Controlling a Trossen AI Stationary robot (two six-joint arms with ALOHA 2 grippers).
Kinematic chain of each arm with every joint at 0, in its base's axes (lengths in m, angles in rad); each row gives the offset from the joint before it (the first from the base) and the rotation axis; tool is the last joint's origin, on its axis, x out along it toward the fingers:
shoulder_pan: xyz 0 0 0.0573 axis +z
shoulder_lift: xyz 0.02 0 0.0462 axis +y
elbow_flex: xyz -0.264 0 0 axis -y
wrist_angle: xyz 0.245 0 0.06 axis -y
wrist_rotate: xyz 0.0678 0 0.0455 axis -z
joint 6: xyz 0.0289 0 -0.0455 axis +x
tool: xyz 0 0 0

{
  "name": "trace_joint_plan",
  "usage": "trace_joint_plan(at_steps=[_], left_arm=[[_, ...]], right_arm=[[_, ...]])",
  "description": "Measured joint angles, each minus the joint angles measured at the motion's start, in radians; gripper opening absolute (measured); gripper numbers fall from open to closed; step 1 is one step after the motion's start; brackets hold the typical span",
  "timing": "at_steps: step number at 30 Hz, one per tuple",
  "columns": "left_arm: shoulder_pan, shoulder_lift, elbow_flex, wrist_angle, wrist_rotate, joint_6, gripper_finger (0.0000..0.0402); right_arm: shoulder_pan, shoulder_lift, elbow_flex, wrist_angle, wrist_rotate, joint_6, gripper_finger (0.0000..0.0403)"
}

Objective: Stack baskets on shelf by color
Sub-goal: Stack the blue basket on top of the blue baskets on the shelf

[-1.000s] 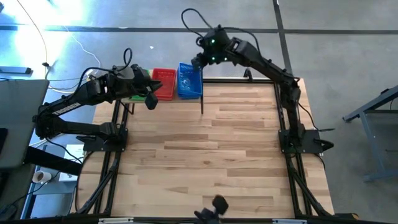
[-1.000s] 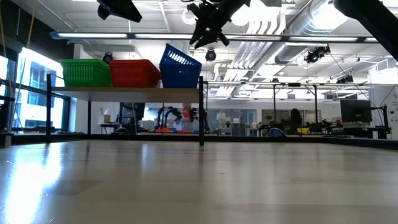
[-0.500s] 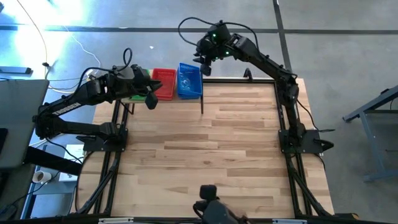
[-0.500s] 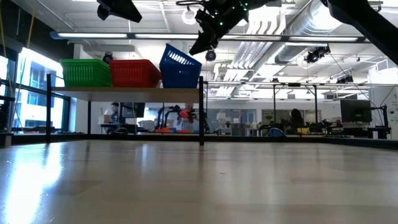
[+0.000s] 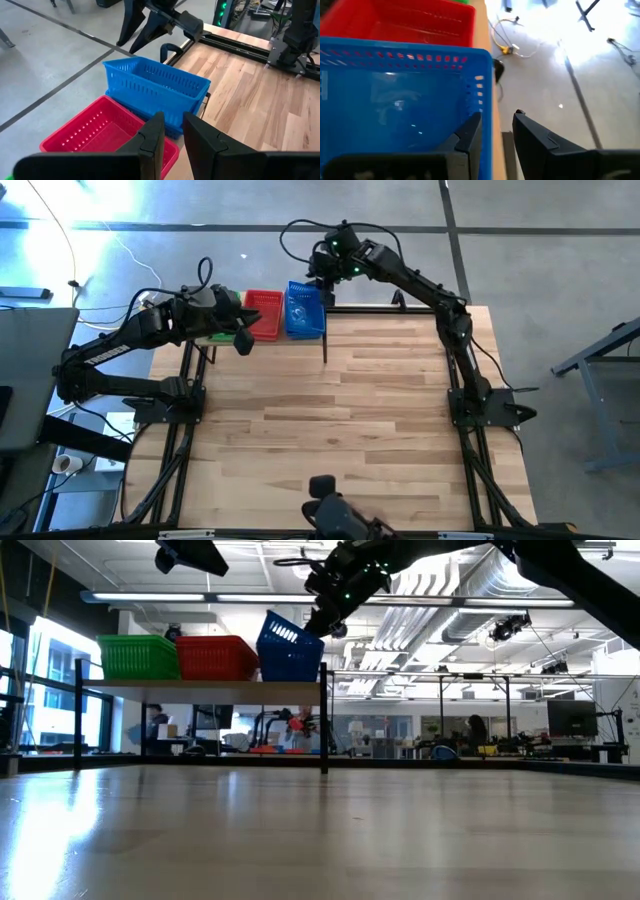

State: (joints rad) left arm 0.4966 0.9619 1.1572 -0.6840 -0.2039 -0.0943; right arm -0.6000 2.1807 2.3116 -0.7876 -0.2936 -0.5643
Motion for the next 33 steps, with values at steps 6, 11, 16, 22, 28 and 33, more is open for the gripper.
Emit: trace_joint_plan(at_steps=[6,11,16,22,28,33], left_arm=[[0.001,0.000,0.000,0.000,0.000,-0.008,0.0062],[0.001,0.000,0.000,0.000,-0.001,-0.008,0.0062],[0.000,0.000,0.000,0.000,-0.001,-0.008,0.0062],[0.000,0.000,0.000,0.000,-0.001,-0.008,0.0062],[0.001,0.000,0.000,0.000,-0.001,-0.007,0.0062],[0.001,0.000,0.000,0.000,-0.001,-0.008,0.0062]], right_arm=[[0.000,0.018,0.000,-0.009,-0.032,0.011,0.0097],[0.001,0.034,0.000,0.009,0.005,0.014,0.0097],[0.001,0.048,0.000,-0.005,-0.001,0.014,0.0097],[0.001,0.056,0.000,-0.015,-0.002,0.014,0.0096],[-0.002,0.057,0.000,-0.008,-0.002,0.014,0.0074],[-0.002,0.058,0.000,-0.009,-0.002,0.014,0.0069]])
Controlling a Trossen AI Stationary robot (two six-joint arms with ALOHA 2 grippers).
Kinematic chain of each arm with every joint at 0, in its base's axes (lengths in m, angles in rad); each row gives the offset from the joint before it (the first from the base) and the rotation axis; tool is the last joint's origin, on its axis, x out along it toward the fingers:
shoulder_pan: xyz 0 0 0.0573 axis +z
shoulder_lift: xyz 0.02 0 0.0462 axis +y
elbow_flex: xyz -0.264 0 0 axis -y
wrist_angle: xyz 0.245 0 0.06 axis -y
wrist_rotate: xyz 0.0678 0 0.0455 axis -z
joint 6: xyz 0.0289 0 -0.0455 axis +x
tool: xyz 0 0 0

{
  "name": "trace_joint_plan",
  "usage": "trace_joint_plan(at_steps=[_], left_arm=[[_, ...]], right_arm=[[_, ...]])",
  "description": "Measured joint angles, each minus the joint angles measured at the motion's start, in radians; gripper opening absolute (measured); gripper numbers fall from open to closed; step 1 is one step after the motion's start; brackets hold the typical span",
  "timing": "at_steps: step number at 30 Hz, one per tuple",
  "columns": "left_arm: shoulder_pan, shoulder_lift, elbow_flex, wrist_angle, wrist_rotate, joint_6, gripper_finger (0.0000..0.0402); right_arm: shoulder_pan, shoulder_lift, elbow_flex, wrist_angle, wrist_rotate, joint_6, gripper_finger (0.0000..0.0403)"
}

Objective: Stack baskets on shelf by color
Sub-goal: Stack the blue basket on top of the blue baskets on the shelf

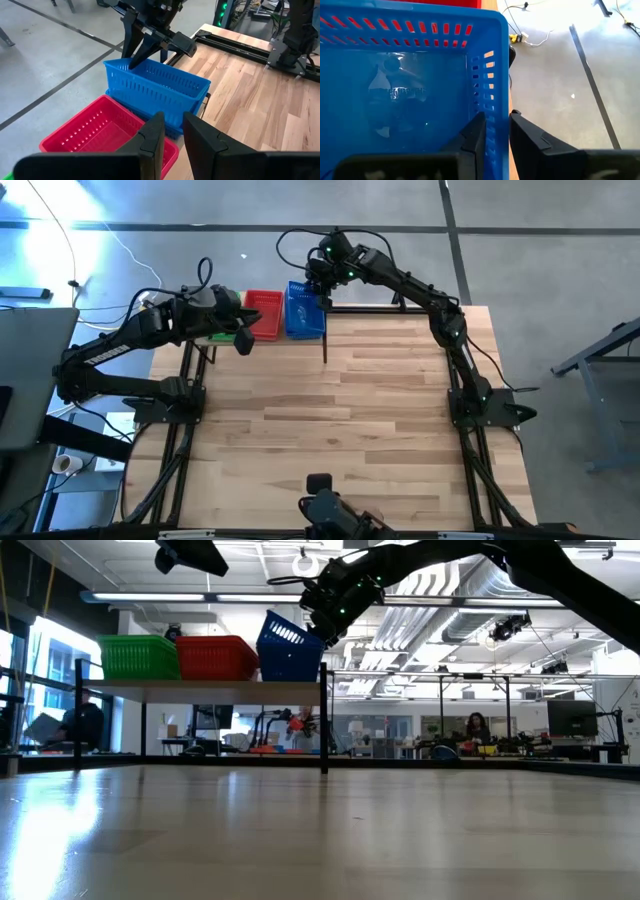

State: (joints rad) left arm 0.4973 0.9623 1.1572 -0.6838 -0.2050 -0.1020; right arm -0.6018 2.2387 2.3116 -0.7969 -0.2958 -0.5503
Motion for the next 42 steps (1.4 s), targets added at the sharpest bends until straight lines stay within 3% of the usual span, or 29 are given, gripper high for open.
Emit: trace_joint_plan(at_steps=[11,42], left_arm=[[0.000,0.000,0.000,0.000,0.000,0.000,0.0062],[0.000,0.000,0.000,0.000,0.000,0.000,0.0062]], right_arm=[[0.000,0.000,0.000,0.001,0.000,0.022,0.0006],[-0.007,-0.010,0.045,-0.053,-0.002,0.136,0.0000]])
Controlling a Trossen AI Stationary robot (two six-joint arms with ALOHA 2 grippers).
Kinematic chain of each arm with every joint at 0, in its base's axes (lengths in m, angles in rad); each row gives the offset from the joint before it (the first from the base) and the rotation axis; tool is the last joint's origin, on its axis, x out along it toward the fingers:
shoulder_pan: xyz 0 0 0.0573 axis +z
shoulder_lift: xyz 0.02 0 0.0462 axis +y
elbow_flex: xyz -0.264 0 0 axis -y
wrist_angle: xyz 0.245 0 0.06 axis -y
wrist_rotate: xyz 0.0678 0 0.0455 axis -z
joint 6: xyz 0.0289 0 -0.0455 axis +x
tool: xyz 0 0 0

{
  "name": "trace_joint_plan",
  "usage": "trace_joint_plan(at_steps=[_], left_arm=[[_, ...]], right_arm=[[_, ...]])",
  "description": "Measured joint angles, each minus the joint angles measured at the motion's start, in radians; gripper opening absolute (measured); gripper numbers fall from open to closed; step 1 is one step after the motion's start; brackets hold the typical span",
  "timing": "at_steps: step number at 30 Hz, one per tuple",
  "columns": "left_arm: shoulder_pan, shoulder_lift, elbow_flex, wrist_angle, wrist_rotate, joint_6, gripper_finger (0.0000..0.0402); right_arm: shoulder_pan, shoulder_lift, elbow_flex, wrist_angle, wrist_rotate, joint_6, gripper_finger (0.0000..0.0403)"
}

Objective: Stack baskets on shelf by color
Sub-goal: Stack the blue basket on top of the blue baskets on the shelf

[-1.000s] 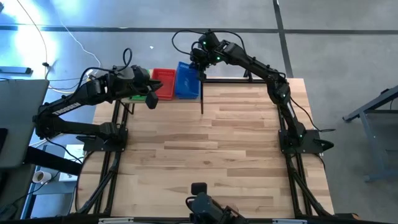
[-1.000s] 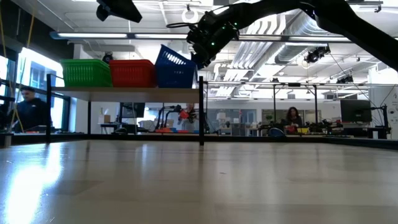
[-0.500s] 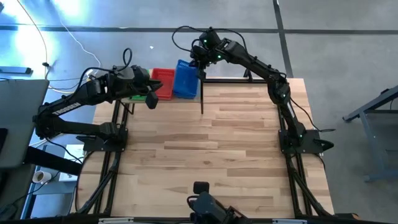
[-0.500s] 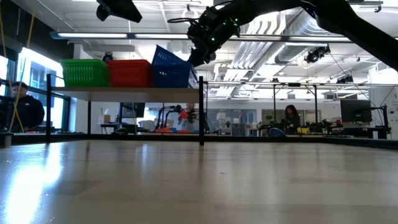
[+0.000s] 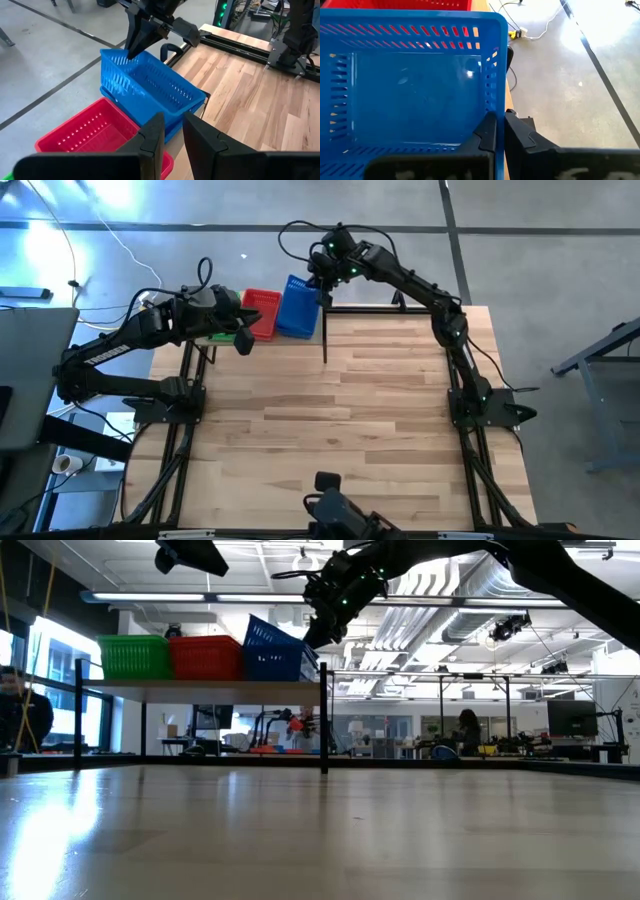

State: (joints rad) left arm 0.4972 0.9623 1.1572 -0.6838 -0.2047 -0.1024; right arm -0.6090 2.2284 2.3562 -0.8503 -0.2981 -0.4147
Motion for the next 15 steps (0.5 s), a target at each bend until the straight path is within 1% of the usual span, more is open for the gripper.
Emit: trace_joint_plan(at_steps=[10,15], left_arm=[[0.000,0.000,0.000,0.000,0.000,0.000,0.0062],[0.000,0.000,0.000,0.000,0.000,0.000,0.0062]], right_arm=[[-0.005,-0.020,0.000,-0.037,0.011,0.032,0.0000],[-0.005,-0.020,0.000,-0.083,0.044,-0.011,0.0000]])
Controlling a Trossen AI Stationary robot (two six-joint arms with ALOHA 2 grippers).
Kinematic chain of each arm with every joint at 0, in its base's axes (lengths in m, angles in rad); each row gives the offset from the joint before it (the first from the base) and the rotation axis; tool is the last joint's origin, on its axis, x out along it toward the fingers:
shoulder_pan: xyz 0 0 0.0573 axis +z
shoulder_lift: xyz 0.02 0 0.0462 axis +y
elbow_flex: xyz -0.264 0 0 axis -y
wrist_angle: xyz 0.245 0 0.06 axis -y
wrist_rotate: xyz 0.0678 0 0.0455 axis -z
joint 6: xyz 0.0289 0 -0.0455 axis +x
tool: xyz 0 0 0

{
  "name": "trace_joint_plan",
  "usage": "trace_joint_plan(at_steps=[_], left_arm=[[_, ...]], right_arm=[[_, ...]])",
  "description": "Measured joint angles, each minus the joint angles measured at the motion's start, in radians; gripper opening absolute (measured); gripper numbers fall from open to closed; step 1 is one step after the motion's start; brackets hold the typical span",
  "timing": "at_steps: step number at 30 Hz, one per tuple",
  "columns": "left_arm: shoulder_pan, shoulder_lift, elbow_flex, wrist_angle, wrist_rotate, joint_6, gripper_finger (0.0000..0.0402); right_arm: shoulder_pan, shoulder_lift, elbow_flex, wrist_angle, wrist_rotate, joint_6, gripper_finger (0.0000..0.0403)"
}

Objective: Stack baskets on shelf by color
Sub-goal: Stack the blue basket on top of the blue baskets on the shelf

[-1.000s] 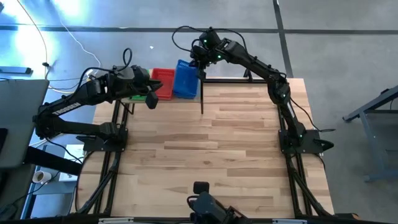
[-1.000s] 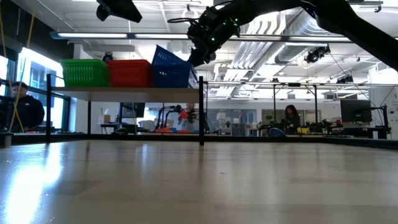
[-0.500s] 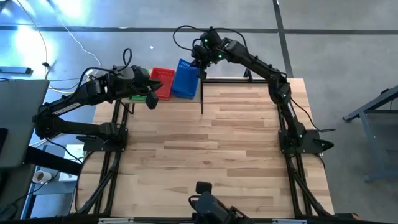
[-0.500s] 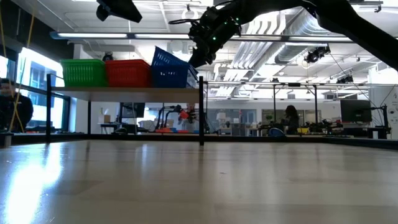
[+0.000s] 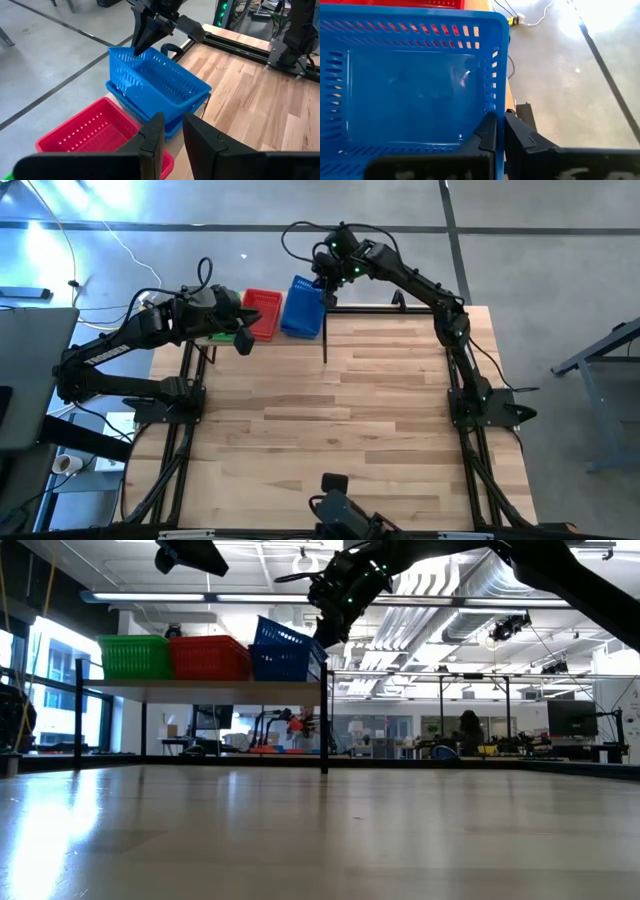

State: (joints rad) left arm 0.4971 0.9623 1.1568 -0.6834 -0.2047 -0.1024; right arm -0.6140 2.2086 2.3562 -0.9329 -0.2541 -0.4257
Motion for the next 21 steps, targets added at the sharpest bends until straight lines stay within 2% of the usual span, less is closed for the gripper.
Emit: trace_joint_plan(at_steps=[15,21], left_arm=[[0.000,0.000,0.000,0.000,0.000,-0.044,0.0062],[0.000,0.000,0.000,0.000,0.000,-0.044,0.0062]], right_arm=[[0.000,-0.013,0.000,-0.058,0.016,-0.115,0.0000],[0.008,-0.013,0.000,-0.054,0.019,-0.140,0.0029]])
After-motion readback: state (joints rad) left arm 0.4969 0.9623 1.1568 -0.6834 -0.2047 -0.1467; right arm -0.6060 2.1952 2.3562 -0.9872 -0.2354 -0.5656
